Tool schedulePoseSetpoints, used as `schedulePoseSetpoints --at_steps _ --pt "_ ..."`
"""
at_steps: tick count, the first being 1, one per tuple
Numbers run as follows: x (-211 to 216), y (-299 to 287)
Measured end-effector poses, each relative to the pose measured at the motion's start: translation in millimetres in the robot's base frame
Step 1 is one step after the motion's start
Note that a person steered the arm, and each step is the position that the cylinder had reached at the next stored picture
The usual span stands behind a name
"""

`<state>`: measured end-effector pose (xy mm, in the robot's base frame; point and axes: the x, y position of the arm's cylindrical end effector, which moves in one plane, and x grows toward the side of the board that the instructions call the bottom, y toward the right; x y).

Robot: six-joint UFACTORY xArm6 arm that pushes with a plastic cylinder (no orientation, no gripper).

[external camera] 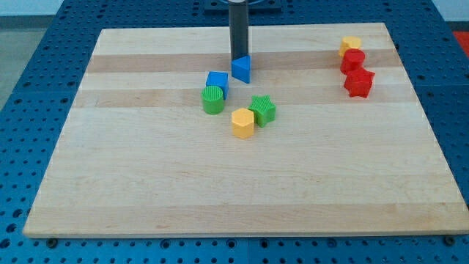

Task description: Push the blue triangle to the top right corner of the green star

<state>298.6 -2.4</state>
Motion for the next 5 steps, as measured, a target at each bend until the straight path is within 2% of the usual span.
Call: schedulePoseSetpoints --at_steps 2,3,4,5 --pt "22.5 18.3" --pt "19.4 18.8" --pt "-8.1 6.6" --pt "-10.5 -9.0"
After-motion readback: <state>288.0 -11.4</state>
